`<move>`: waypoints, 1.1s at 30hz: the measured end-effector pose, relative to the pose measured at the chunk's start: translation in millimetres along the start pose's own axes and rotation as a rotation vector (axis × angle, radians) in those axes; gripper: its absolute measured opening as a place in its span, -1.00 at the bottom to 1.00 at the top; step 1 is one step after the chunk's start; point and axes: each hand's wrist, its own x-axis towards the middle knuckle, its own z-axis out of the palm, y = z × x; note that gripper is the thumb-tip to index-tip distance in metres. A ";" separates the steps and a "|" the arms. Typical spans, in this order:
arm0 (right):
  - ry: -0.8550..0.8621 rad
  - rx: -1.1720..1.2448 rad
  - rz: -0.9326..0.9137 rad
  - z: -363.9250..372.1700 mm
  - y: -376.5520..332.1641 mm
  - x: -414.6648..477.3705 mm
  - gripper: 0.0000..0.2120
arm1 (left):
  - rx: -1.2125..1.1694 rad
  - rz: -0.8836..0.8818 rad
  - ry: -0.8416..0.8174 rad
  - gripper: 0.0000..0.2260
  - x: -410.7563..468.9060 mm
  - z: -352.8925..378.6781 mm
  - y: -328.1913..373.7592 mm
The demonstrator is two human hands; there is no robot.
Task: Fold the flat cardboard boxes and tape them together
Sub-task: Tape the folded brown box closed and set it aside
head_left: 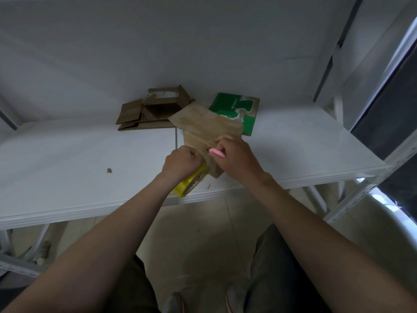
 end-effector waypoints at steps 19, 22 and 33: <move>0.136 -0.317 -0.013 30.6 -11.7 7.5 -0.74 | 0.042 -0.024 -0.024 -0.75 3.0 -3.8 -2.3; 0.077 -0.325 -0.061 31.6 -6.2 6.2 -0.75 | 0.051 -0.035 -0.023 -0.75 3.4 -4.9 -2.9; 0.003 0.096 -0.022 19.8 12.8 -14.3 -0.74 | -0.064 -0.146 0.090 -0.76 0.5 -15.7 -22.3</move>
